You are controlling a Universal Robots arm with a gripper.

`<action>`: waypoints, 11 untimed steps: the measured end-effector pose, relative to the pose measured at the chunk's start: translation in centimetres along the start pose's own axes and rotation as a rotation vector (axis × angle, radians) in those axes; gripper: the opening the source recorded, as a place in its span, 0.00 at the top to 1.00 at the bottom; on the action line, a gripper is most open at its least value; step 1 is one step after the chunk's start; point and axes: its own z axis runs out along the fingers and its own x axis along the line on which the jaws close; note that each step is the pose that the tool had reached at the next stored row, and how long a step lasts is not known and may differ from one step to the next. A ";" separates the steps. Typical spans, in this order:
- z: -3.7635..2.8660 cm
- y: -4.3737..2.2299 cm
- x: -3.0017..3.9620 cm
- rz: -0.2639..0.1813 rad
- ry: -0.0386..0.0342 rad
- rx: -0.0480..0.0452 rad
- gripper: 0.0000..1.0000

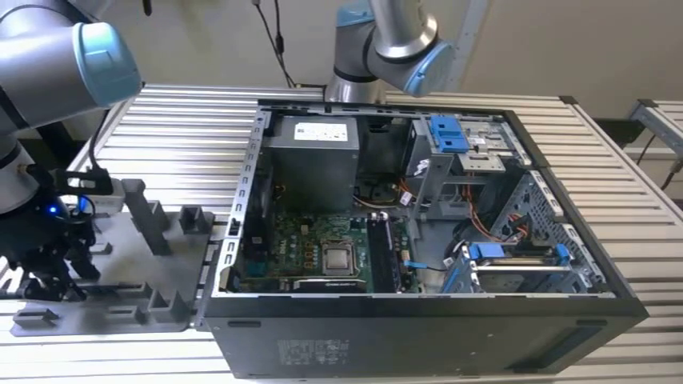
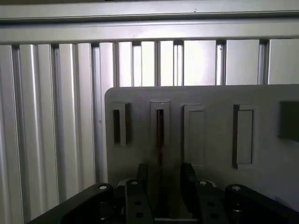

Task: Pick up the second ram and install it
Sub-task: 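Pick up the second ram and move it above second insertion slot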

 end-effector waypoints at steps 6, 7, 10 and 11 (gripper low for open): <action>-0.24 0.00 0.01 0.000 -0.0057 0.0010 0.58; -0.38 -0.01 0.02 0.000 -0.0057 0.0009 0.58; -0.48 -0.02 0.02 0.000 -0.0061 0.0011 0.58; -0.48 -0.02 0.02 0.000 -0.0061 0.0011 0.58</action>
